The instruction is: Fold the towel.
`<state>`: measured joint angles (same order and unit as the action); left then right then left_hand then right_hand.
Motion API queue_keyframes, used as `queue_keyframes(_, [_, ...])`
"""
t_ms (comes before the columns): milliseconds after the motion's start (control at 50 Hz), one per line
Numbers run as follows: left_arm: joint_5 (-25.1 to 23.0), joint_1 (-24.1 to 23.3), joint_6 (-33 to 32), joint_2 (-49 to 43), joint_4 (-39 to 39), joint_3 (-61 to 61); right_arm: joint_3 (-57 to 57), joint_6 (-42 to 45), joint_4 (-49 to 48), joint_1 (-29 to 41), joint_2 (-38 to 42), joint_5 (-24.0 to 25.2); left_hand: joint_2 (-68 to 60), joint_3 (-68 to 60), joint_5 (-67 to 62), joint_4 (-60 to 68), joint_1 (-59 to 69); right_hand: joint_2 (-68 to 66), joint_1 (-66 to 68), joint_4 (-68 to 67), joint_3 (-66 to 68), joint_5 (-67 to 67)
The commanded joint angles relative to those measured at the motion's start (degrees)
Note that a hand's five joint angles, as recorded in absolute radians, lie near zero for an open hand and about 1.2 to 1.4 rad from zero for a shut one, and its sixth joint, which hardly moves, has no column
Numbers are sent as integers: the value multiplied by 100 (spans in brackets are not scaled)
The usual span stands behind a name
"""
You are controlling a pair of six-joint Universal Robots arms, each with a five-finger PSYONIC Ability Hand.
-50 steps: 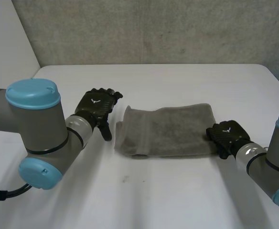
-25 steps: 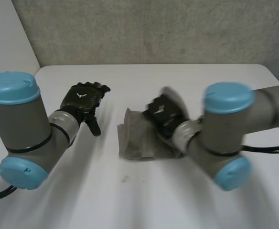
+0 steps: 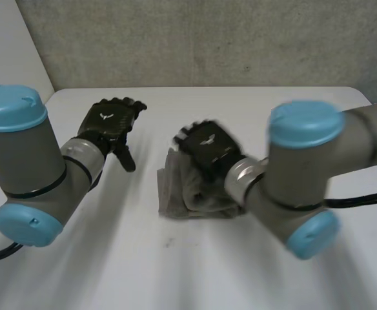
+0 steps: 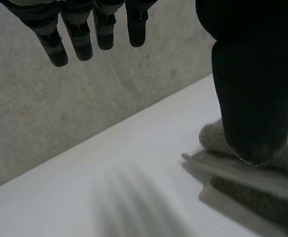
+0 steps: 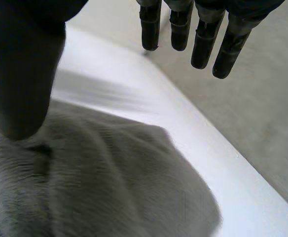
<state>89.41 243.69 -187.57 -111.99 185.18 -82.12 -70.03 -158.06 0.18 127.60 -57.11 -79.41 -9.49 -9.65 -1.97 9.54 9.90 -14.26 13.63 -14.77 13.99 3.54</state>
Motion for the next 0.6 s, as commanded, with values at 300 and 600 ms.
queue_keyframes(300, [172, -1526, 1389, -2027, -895, 2409, -1144, -1350, 61, -1669, -846, 22, -55, -40, 193, 51, 15, 426, -363, 477, -399, -354])
queue_keyframes(600, [999, -1588, 1381, -3110, -1476, 3440, -881, -1298, 43, -1528, -274, 312, -55, -40, 193, 51, 15, 426, -363, 477, -399, -354])
